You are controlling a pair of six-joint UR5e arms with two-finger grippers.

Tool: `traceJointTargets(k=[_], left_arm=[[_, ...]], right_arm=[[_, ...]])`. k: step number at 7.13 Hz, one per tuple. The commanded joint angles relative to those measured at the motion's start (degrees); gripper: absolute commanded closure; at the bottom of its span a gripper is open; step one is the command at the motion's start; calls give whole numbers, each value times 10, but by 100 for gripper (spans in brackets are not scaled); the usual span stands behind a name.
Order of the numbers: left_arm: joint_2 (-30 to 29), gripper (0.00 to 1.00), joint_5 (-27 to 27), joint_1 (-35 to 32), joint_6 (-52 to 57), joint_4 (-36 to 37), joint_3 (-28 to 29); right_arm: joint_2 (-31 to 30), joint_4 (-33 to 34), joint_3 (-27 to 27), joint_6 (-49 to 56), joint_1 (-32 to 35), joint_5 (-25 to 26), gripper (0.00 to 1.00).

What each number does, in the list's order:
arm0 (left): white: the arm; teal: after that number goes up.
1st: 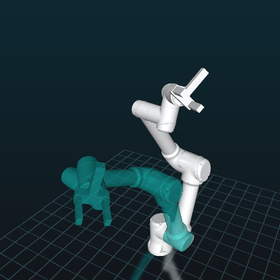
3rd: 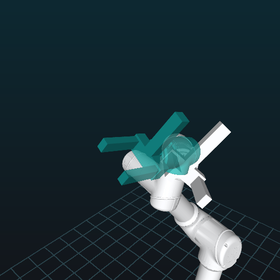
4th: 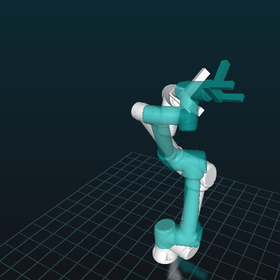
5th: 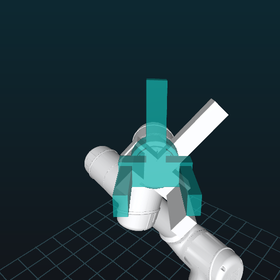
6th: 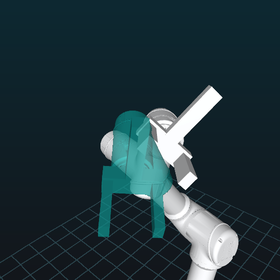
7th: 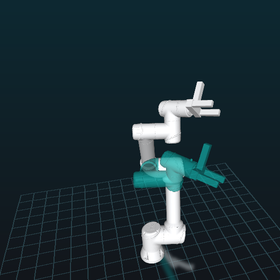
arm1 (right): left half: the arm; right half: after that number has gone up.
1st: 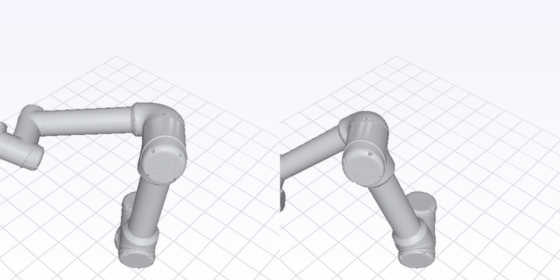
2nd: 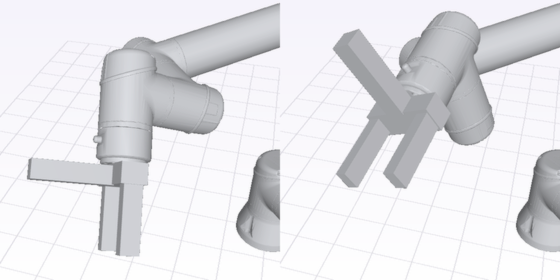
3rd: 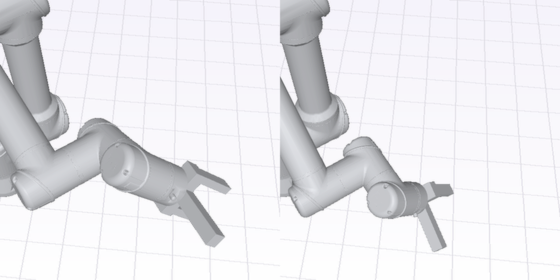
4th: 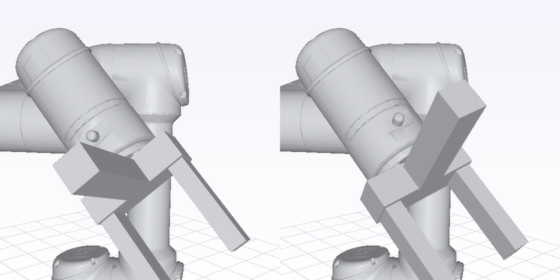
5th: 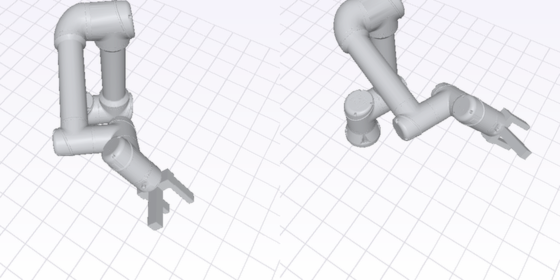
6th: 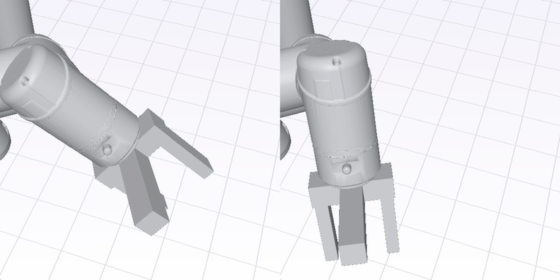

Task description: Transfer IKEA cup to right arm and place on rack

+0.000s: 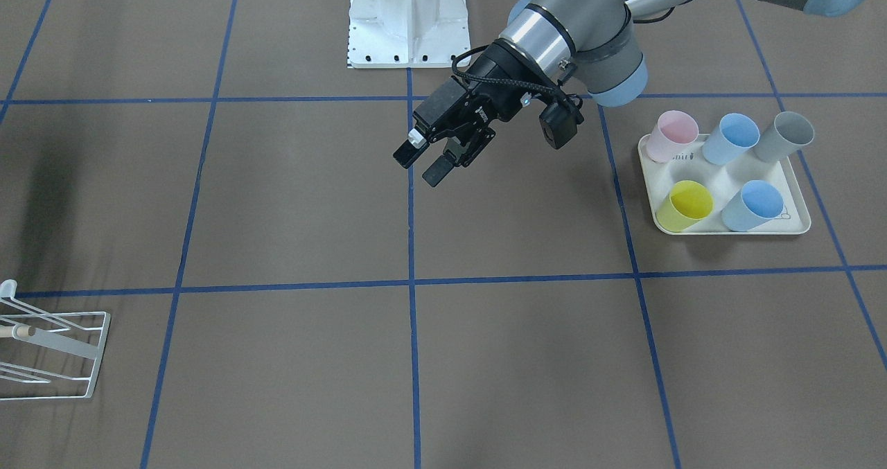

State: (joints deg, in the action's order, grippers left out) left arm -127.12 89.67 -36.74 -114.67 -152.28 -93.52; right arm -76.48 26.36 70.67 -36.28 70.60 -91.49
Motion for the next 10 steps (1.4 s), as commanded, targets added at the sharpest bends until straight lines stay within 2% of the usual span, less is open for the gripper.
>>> traceJointTargets(k=[1, 2, 3, 8, 9, 10], left_arm=[[0, 0, 1, 0, 1, 1, 0], [0, 0, 1, 0, 1, 0, 0], [0, 0, 1, 0, 1, 0, 1], [-1, 0, 2, 2, 2, 1, 1], [-3, 0, 2, 2, 6, 1, -2], [-1, 0, 13, 0, 9, 3, -6]], right_arm=[[0, -1, -1, 1, 1, 3, 78], [0, 0, -1, 1, 1, 4, 34], [0, 0, -1, 1, 1, 10, 1], [0, -1, 3, -3, 18, 4, 0], [4, -1, 10, -5, 33, -21, 0], [4, 1, 22, -11, 55, -71, 0]])
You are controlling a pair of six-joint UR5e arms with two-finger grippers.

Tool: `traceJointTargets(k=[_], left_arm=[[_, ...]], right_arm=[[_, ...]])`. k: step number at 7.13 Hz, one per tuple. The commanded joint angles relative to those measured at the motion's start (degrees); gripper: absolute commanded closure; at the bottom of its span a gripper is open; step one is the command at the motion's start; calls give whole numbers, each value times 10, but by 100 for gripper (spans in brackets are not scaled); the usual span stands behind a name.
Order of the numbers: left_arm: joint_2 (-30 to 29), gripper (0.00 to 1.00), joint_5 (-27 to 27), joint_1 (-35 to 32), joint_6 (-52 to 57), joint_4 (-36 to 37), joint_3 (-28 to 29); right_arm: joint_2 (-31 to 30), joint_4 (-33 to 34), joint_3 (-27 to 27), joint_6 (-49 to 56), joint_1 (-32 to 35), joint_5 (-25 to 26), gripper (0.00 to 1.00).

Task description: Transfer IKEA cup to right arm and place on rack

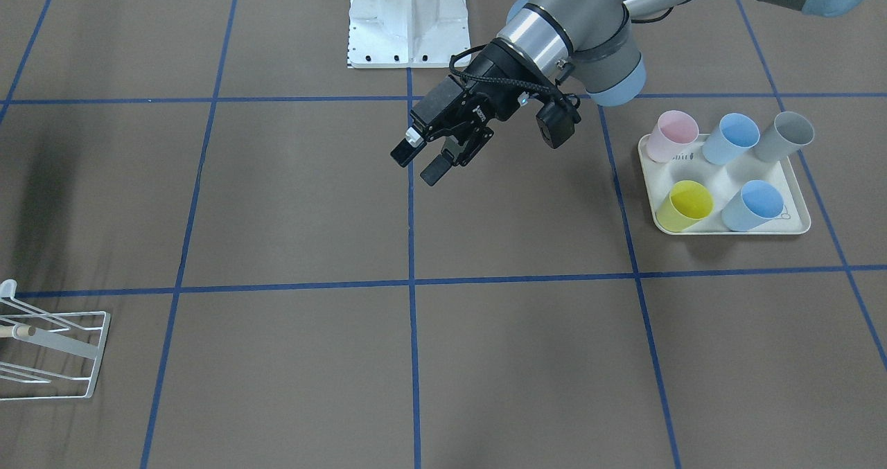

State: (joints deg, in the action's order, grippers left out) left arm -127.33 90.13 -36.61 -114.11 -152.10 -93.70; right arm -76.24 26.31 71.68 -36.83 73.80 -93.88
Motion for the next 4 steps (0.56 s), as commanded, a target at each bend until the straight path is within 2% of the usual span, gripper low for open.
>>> traceJointTargets(k=[1, 3, 4], left_arm=[[2, 0, 25, -11, 19, 19, -11], [20, 0, 32, -28, 118, 106, -72], [30, 0, 77, -62, 188, 183, -109]], right_arm=[[1, 2, 24, -30, 28, -64, 0], [-6, 5, 74, -144, 30, -118, 0], [-7, 8, 97, -187, 37, -152, 0]])
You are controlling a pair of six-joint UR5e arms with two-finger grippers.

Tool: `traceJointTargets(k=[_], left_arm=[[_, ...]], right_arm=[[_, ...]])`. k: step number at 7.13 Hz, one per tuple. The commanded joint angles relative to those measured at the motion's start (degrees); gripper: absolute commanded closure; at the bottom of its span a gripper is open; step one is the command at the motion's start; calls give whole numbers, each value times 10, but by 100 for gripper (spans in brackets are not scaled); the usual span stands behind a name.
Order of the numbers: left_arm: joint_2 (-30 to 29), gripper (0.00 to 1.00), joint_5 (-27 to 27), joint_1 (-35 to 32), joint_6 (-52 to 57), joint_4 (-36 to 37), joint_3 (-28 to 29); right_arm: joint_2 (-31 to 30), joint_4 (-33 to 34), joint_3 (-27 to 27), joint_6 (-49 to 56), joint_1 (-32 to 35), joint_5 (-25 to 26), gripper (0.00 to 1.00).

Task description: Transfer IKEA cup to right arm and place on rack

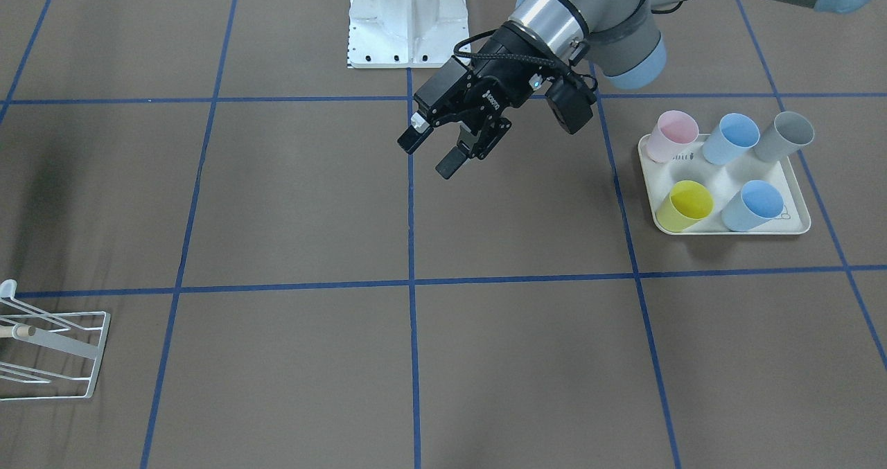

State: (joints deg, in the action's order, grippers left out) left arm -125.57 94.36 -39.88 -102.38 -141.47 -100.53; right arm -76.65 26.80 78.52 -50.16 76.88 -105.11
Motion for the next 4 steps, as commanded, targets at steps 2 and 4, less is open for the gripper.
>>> traceJointTargets(k=[2, 4], left_arm=[[47, 0, 164, -125, 223, 152, -52], [138, 0, 250, -199, 403, 154, -47]], right_arm=[[-2, 6, 72, -153, 6, -87, 0], [11, 39, 147, -289, -35, -106, 0]])
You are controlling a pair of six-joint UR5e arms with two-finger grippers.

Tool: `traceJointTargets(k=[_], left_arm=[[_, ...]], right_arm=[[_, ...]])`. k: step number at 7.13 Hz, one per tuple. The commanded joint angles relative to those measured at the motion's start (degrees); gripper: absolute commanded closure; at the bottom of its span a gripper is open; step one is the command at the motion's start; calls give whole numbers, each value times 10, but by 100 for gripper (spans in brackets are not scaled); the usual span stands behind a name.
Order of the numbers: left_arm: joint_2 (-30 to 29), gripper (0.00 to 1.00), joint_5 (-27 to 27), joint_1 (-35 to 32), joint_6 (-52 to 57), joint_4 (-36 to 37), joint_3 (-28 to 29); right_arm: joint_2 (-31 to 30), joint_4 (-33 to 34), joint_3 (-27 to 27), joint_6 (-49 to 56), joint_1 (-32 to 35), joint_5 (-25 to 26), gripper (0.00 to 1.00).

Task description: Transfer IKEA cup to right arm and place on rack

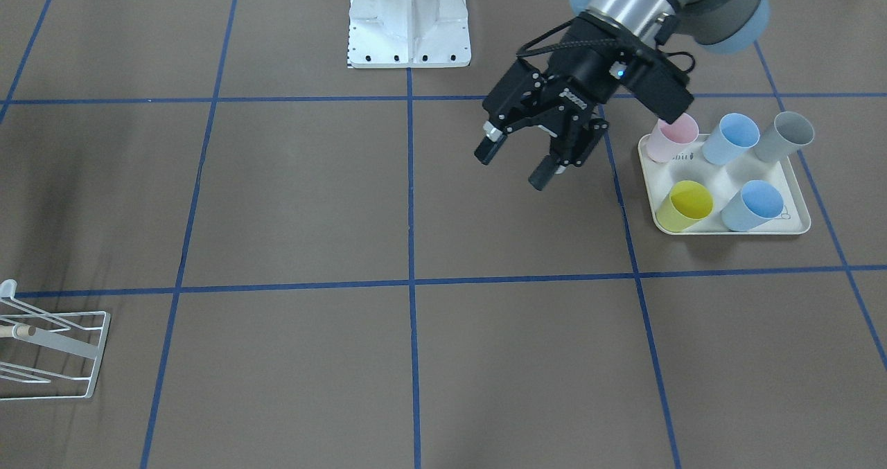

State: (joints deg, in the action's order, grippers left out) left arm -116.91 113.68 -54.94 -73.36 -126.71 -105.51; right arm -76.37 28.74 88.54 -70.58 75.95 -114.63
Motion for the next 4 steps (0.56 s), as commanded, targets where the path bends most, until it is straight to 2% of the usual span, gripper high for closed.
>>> traceJointTargets(k=[1, 3, 4], left_arm=[[99, 0, 106, -80, 204, 7, 6], [174, 0, 152, -114, 323, 12, 23], [197, 0, 155, -115, 358, 22, 34]], right_arm=[[23, 32, 75, -151, -45, -11, 0], [29, 31, 99, -197, -83, -8, 0], [46, 31, 99, -219, -91, -6, 0]])
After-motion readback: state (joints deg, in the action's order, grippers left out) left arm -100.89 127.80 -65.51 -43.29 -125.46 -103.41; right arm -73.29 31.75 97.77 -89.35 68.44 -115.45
